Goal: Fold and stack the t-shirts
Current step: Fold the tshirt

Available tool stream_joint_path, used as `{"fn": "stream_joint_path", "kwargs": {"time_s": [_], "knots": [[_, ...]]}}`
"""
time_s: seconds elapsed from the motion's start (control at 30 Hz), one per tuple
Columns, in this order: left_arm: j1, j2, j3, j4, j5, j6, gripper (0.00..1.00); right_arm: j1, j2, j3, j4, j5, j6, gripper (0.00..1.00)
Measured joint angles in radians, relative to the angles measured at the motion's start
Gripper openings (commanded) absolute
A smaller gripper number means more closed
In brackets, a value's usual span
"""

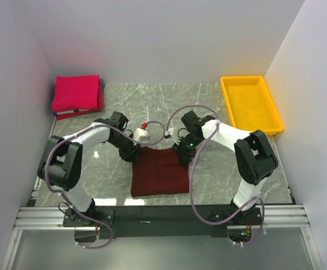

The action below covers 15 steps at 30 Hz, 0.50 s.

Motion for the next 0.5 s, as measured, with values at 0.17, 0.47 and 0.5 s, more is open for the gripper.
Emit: {"fn": "stream_joint_path", "kwargs": {"time_s": [0.17, 0.47, 0.5], "knots": [[0.001, -0.056, -0.001, 0.005, 0.034, 0.017, 0.5, -0.043, -0.013, 0.056, -0.076, -0.079, 0.066, 0.49], [-0.155, -0.07, 0.053, 0.13, 0.047, -0.009, 0.5, -0.13, 0.032, 0.208, 0.03, -0.233, 0.372, 0.2], [-0.181, -0.061, 0.055, 0.15, 0.047, -0.014, 0.5, -0.13, 0.056, 0.216, 0.052, -0.25, 0.407, 0.2]]}}
